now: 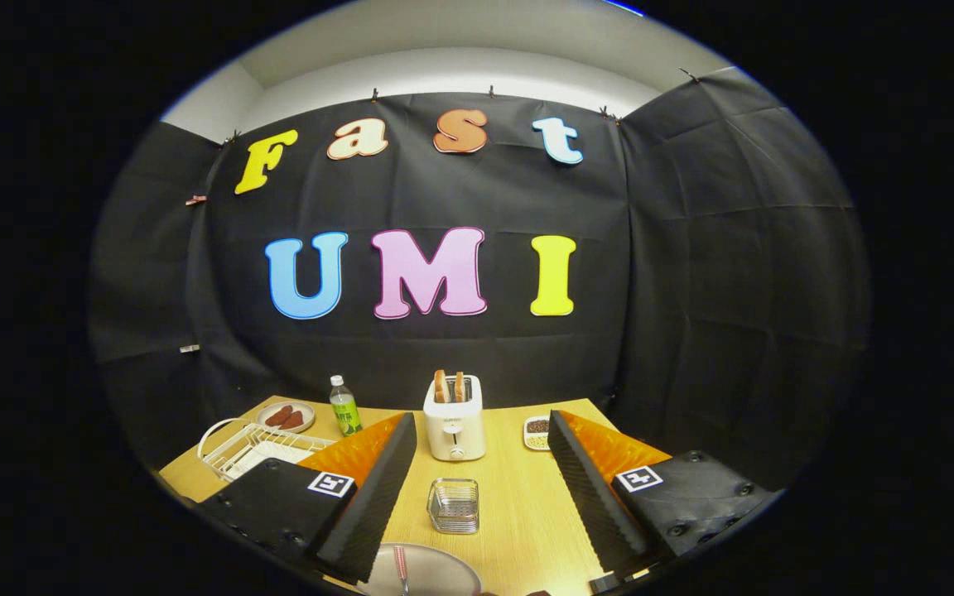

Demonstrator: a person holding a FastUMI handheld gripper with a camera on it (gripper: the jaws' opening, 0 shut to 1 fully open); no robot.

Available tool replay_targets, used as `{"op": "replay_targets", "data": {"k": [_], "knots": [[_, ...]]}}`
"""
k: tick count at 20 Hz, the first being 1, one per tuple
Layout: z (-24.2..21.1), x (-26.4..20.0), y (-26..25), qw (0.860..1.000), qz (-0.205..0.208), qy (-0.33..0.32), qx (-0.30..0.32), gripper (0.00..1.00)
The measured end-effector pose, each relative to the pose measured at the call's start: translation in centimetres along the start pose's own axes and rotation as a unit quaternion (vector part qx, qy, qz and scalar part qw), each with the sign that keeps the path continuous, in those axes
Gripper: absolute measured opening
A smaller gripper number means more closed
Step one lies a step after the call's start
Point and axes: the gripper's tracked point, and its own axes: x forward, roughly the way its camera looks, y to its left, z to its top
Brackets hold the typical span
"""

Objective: Take the plate from the dish rack, then take the spoon from the basket and place it into the plate.

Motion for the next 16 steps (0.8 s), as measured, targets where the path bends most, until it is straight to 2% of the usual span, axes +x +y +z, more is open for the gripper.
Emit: {"op": "replay_targets", "data": {"k": [4, 9, 16], "knots": [[0.6, 1.1, -1.6, 0.998, 0.047, -0.035, -0.008, 0.98], [-2.4, 2.0, -2.7, 0.994, 0.111, -0.015, 0.004, 0.98], [-4.8, 3.4, -3.8, 0.991, 0.131, -0.003, 0.000, 0.98]]}}
